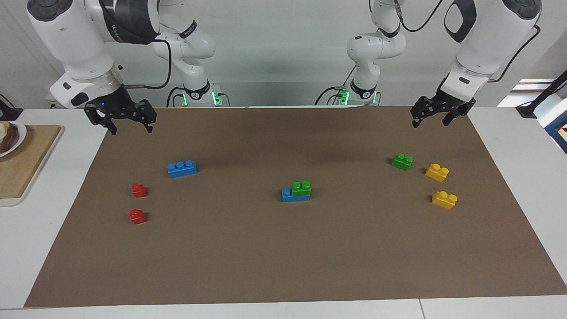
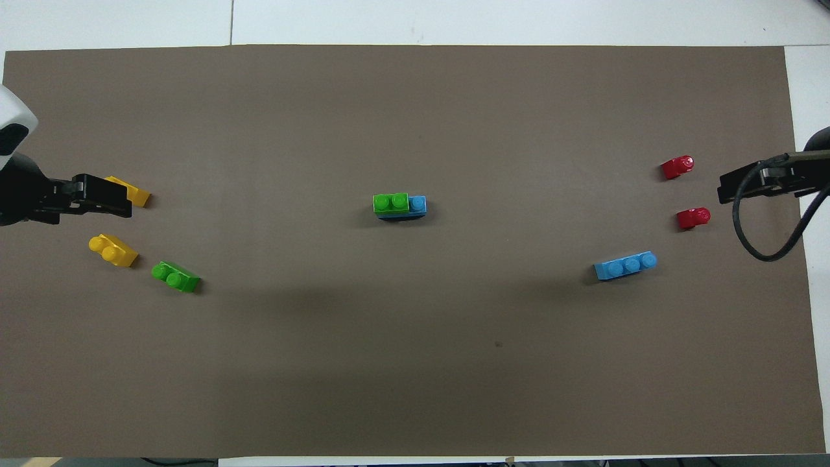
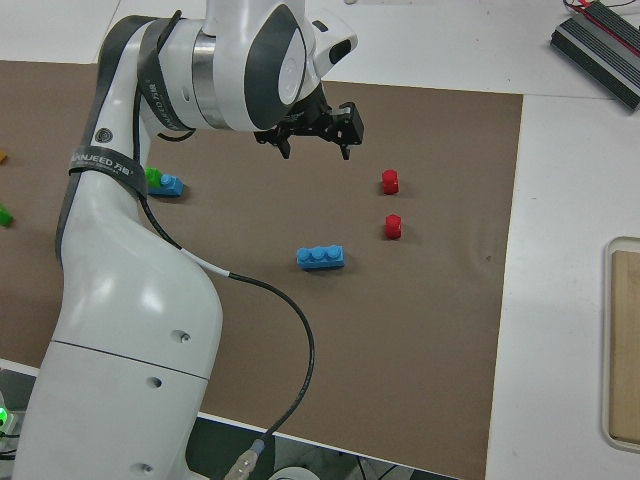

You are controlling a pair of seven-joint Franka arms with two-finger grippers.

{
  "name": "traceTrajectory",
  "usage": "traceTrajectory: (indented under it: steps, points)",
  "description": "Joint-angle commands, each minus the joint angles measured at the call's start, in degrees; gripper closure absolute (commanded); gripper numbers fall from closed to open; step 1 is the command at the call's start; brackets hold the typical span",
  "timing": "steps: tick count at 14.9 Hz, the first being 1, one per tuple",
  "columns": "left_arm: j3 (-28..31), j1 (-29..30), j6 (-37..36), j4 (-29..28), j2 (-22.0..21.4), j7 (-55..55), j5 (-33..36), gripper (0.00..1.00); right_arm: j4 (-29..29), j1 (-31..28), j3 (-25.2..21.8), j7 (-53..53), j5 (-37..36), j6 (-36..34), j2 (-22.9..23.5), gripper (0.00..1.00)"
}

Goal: Remove green block with left arm and hold with right

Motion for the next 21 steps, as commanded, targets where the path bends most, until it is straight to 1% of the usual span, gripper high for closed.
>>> traceTrajectory:
  steps: [1,8,9,10,11,13,15,17,19,20,21]
  points:
    - [0.2,-0.2,1.2,-2.2,-1.8,-0.3,-1.1,0.00,-0.9,-0.4,0.2,-0.8,-0.2,0.5,-0.8,0.00]
    - [0.2,-0.3,1.1,-2.2,-1.9,-0.6,-1.1,0.00,-0.8,-1.1,0.2,-1.9,0.0,1.6,-0.9,0.00]
    - [0.2,-0.2,1.1,-2.2,-1.9,-1.2,-1.1,0.00,-1.2,-0.8,0.0,-0.7,0.7,2.1,-1.0,0.01]
    - [0.1,-0.2,1.2,-2.2,-1.9,-3.1,-1.1,0.00,-1.9,-0.4,0.0,4.3,0.9,4.9,-1.0,0.02]
    - [0.1,-0.4,1.3,-2.2,-1.9,-6.7,-1.1,0.00,-2.5,-0.3,0.1,11.9,0.9,6.0,-0.9,0.02]
    - [-0.2,-1.6,1.4,-2.3,-1.9,-15.8,-1.2,0.00,-2.8,0.4,0.3,25.5,1.7,6.1,0.1,0.02]
    - [-0.2,-4.6,1.7,-2.6,-1.9,-26.4,-1.3,0.00,-2.9,1.6,0.3,38.5,5.3,6.6,2.1,0.02]
    - [-0.2,-7.5,3.7,-3.5,-2.3,-38.5,-1.9,0.00,-3.5,2.0,0.3,51.8,10.4,6.4,4.0,0.04]
    - [-0.3,-10.5,7.3,-5.1,-2.9,-51.8,-1.9,0.00,-4.2,3.2,0.3,67.0,19.1,7.5,6.2,0.04]
    - [-0.3,-12.0,9.0,-6.3,-3.1,-59.0,-1.9,0.00,-4.2,4.3,0.3,73.0,21.9,9.8,7.5,0.04]
    - [-0.3,-13.6,10.1,-6.8,-3.1,-65.4,-1.9,0.00,-4.5,5.8,0.3,76.7,23.0,12.0,8.4,0.04]
